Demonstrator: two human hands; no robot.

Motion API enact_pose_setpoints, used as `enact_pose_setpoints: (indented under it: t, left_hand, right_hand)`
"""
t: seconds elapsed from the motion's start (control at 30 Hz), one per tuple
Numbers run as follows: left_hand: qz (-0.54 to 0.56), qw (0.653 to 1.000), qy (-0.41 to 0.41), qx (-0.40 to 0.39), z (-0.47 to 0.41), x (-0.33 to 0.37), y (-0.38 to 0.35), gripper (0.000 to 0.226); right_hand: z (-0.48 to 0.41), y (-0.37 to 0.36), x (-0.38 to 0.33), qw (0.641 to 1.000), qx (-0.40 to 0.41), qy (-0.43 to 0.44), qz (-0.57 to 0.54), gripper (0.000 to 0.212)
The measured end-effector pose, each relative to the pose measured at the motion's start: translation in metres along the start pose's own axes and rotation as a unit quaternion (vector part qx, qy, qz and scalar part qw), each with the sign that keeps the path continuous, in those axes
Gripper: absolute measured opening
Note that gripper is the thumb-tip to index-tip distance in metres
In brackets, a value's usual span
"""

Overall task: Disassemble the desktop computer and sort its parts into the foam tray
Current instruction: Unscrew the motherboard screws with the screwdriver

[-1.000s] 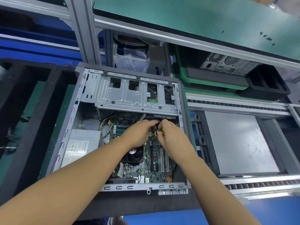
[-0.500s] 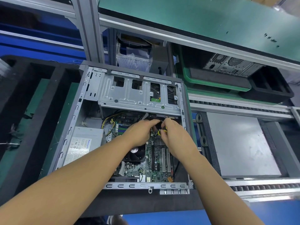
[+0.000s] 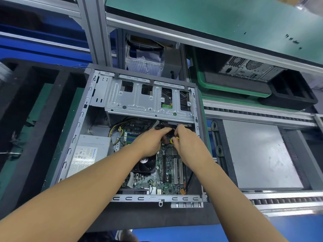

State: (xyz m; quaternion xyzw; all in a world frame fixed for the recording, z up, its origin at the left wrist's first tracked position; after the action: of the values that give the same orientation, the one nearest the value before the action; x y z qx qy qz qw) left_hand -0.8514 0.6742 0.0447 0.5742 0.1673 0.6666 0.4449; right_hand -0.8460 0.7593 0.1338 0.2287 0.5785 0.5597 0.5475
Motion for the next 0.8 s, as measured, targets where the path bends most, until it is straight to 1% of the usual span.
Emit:
enact_pose_setpoints:
  t: [0.13, 0.23, 0.3, 0.33, 0.43, 0.53, 0.57, 0.63, 0.7, 0.8]
  left_hand:
    - [-0.013, 1.000, -0.006, 0.015, -0.004, -0.001, 0.003, 0.058]
    - [-0.018, 1.000, -0.016, 0.007, -0.004, -0.001, -0.001, 0.023]
    - [0.003, 1.000, -0.009, 0.006, -0.007, -0.004, 0.001, 0.011]
    - [0.006, 1.000, -0.010, 0.003, -0.009, -0.005, 0.002, 0.010]
    - [-0.012, 1.000, -0.023, -0.007, -0.014, -0.002, 0.002, 0.019]
    - [-0.035, 0.999, -0.029, 0.014, -0.017, 0.001, 0.002, 0.016]
    - [-0.049, 0.998, -0.032, 0.022, -0.017, 0.002, 0.002, 0.015]
    - [-0.080, 0.995, -0.042, 0.041, -0.017, 0.007, 0.004, 0.015]
    - [-0.097, 0.993, -0.039, 0.054, -0.017, 0.008, 0.005, 0.015]
    - [-0.088, 0.994, -0.028, 0.053, -0.019, 0.004, 0.004, 0.016]
  right_hand:
    - [-0.008, -0.003, -0.006, 0.999, -0.048, 0.017, 0.010, 0.011]
    - [-0.012, -0.005, -0.014, 0.997, -0.074, 0.029, -0.013, 0.016]
    - [-0.015, -0.005, -0.014, 0.997, -0.072, 0.017, -0.028, 0.025]
    - [-0.017, -0.004, -0.013, 0.997, -0.067, 0.009, -0.027, 0.027]
    - [-0.020, -0.002, -0.008, 0.998, -0.056, -0.004, -0.010, 0.024]
    - [-0.019, -0.003, -0.003, 0.998, -0.062, -0.022, -0.017, 0.022]
    - [-0.019, 0.000, 0.000, 0.997, -0.054, -0.038, -0.030, 0.022]
    - [-0.018, 0.012, 0.008, 0.996, -0.010, -0.082, -0.042, 0.030]
    - [-0.017, 0.029, 0.014, 0.993, 0.042, -0.111, 0.004, 0.042]
    - [-0.017, 0.038, 0.011, 0.989, 0.056, -0.106, 0.090, 0.050]
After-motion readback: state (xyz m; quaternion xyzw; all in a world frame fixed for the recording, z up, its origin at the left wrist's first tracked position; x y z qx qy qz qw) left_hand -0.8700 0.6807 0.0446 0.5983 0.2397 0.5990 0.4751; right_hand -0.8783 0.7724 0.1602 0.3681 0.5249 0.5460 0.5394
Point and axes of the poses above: each hand's wrist, its own z-axis away from the middle knuckle, its own y-axis out of the back of the hand, x = y × z, the point moved 10 cm from there along -z, towards the middle knuckle, and after that the axes turned 6 degrees about -z, right-handed, at the moved point
